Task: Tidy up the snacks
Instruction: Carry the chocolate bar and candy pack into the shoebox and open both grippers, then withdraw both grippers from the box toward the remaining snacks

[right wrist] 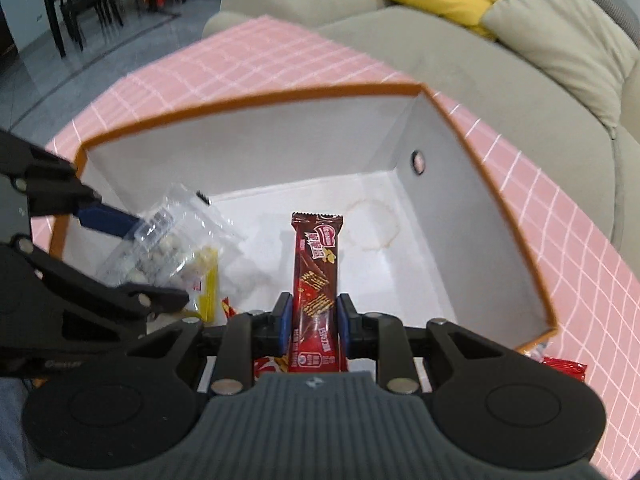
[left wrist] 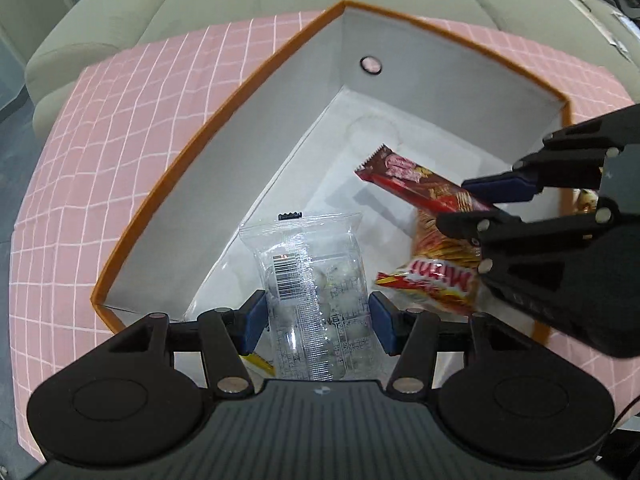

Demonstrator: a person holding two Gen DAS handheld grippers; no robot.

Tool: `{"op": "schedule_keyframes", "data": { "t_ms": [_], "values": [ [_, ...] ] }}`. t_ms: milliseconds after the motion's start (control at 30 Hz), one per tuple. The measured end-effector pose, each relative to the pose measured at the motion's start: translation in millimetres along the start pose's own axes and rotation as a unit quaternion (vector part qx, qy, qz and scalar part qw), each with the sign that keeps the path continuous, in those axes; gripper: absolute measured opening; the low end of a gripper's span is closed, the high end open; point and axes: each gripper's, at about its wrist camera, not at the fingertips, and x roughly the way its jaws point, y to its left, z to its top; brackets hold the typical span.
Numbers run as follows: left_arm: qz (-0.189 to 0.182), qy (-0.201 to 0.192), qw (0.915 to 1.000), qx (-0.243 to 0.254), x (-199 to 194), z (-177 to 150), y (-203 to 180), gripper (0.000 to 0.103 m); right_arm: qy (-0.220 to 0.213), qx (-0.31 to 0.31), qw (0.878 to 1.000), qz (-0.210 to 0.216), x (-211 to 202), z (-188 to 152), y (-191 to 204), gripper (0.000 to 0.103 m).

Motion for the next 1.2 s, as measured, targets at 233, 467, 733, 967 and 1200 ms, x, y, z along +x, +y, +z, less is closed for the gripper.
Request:
{"op": "schedule_keyframes", "data": {
  "t_ms": [233, 467, 733, 967, 1200],
  "values": [
    [0.021, 0.019, 0.9994, 0.02, 12.8, 5.6, 1.3, 0.064, 0.023, 0.005, 0.999, 0.022, 23.0, 6.0, 4.2, 0.02],
    [0.046, 0.023, 0.9984, 0.023, 24.2, 8.5, 2.8, 0.067, 0.023, 0.01, 0.999, 0.023, 26.0, 6.1, 3.2, 0.02],
    [0.08, 0.005, 0.9958, 0.043, 22.6, 9.2, -2.3, 0.074, 0.014, 0.018, 1.0, 0.018, 16.6, 4.2, 2.1, 0.032],
    [0.089, -0.014, 0.9949, 0.046, -0.6, 9.1, -3.7, 0.075, -0.007, 0.025, 1.0, 0.001, -4.6, 6.2, 1.7, 0.05],
    [0.085, -0.055, 0.9948, 0.014, -35.3, 0.6, -5.0, 0.076, -0.044, 0.031, 0.998, -0.011, -45.2, -2.5, -3.3, 0.065]
  ]
}}
